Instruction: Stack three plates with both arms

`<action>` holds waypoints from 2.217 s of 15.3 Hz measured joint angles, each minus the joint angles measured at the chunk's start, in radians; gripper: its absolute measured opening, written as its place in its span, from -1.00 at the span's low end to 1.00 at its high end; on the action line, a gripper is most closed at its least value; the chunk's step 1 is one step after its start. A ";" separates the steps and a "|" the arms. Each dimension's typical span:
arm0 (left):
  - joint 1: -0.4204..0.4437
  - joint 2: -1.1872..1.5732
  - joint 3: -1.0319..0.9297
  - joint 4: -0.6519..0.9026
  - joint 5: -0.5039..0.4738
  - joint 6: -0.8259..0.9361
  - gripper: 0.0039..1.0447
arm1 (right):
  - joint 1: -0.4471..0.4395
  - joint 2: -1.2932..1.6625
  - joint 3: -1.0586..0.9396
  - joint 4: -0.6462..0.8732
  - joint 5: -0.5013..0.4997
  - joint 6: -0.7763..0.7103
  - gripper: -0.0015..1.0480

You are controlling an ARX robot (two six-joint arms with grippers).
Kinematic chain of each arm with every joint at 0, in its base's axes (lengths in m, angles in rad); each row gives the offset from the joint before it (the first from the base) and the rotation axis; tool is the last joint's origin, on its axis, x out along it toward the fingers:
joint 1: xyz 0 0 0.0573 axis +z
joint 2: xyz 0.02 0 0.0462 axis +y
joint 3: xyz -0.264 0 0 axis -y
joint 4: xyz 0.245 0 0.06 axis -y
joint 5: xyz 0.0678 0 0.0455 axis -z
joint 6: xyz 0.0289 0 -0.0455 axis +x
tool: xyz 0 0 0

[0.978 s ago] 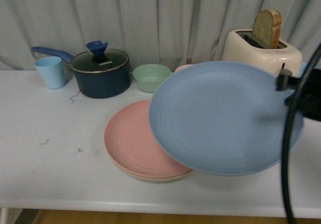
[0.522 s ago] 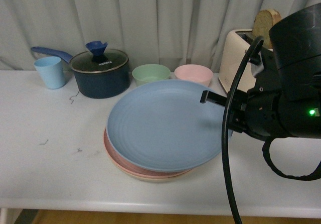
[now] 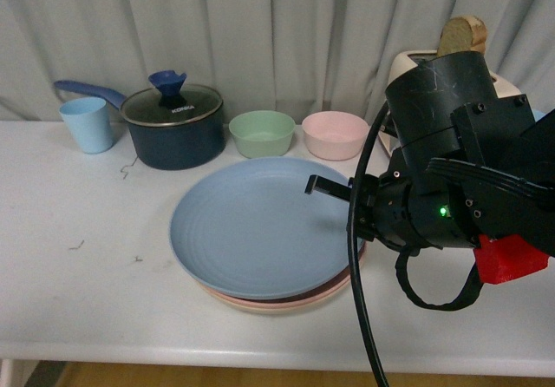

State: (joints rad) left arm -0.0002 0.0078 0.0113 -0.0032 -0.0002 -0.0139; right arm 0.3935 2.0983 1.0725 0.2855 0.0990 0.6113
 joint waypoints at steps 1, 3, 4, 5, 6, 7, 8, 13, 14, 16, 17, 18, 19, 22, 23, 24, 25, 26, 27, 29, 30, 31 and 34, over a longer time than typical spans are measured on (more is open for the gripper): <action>0.000 0.000 0.000 0.000 0.000 0.000 0.88 | 0.000 0.009 0.008 0.001 0.014 0.000 -0.94; 0.000 0.000 0.000 0.000 0.000 0.000 0.88 | 0.000 0.019 0.010 0.001 0.018 0.000 -0.94; 0.000 0.000 0.000 0.000 0.000 0.000 0.88 | 0.001 0.023 0.009 0.014 0.019 0.002 -0.72; 0.000 0.000 0.000 0.000 0.000 0.000 0.88 | 0.002 0.021 0.003 0.035 0.020 0.002 -0.55; 0.000 0.000 0.000 0.000 0.000 0.000 0.88 | 0.002 0.021 0.003 0.036 0.020 0.002 -0.48; 0.000 0.000 0.000 0.000 0.000 0.000 0.88 | 0.003 0.020 0.002 0.036 0.020 0.002 -0.41; 0.000 0.000 0.000 0.000 0.000 0.000 0.88 | 0.004 0.020 0.002 0.037 0.021 0.002 -0.38; 0.000 0.000 0.000 0.000 0.000 0.000 0.88 | 0.006 0.020 -0.001 0.036 0.021 0.002 0.21; 0.000 0.000 0.000 0.000 0.000 0.000 0.88 | 0.008 0.027 -0.024 0.140 0.051 -0.021 0.28; 0.000 0.000 0.000 0.000 0.000 0.000 0.88 | -0.005 0.043 -0.231 0.664 0.225 -0.249 -0.09; 0.000 0.000 0.000 -0.001 -0.001 0.000 0.88 | -0.047 0.001 -0.391 0.848 0.226 -0.400 -0.34; 0.000 0.000 0.000 0.000 0.000 0.000 0.88 | -0.107 -0.116 -0.517 0.990 0.209 -0.517 -0.65; 0.000 0.000 0.000 0.000 0.000 0.000 0.88 | -0.161 -0.323 -0.718 1.000 0.129 -0.588 -0.96; 0.000 0.000 0.000 0.000 0.000 0.000 0.88 | -0.312 -0.910 -1.019 0.825 -0.010 -0.605 -0.96; 0.000 0.000 0.000 0.000 0.000 0.000 0.88 | -0.338 -0.998 -1.023 0.718 -0.053 -0.605 -0.96; 0.000 0.000 0.000 0.000 -0.001 0.000 0.88 | -0.391 -1.123 -1.023 0.617 -0.089 -0.605 -0.96; 0.000 0.000 0.000 0.000 0.000 0.000 0.88 | -0.400 -1.187 -1.025 0.576 -0.088 -0.605 -0.96; 0.000 0.000 0.000 0.000 0.000 0.000 0.88 | -0.399 -1.226 -1.030 0.549 -0.091 -0.605 -0.96; 0.000 0.000 0.000 0.000 0.000 0.000 0.88 | -0.399 -1.271 -1.039 0.501 -0.093 -0.605 -0.96; 0.000 0.000 0.000 0.000 0.000 0.000 0.88 | -0.399 -1.352 -1.058 0.426 -0.093 -0.605 -0.96; 0.000 0.000 0.000 0.000 0.000 0.000 0.88 | -0.399 -1.402 -1.060 0.388 -0.093 -0.605 -0.96; 0.000 0.000 0.000 0.000 0.000 0.000 0.88 | -0.399 -1.454 -1.061 0.343 -0.093 -0.605 -0.96; 0.000 0.000 0.000 0.000 0.000 0.000 0.88 | -0.399 -1.495 -1.061 0.305 -0.093 -0.605 -0.96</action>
State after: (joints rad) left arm -0.0002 0.0078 0.0113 -0.0032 -0.0002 -0.0135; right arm -0.0055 0.6029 0.0116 0.5903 0.0059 0.0059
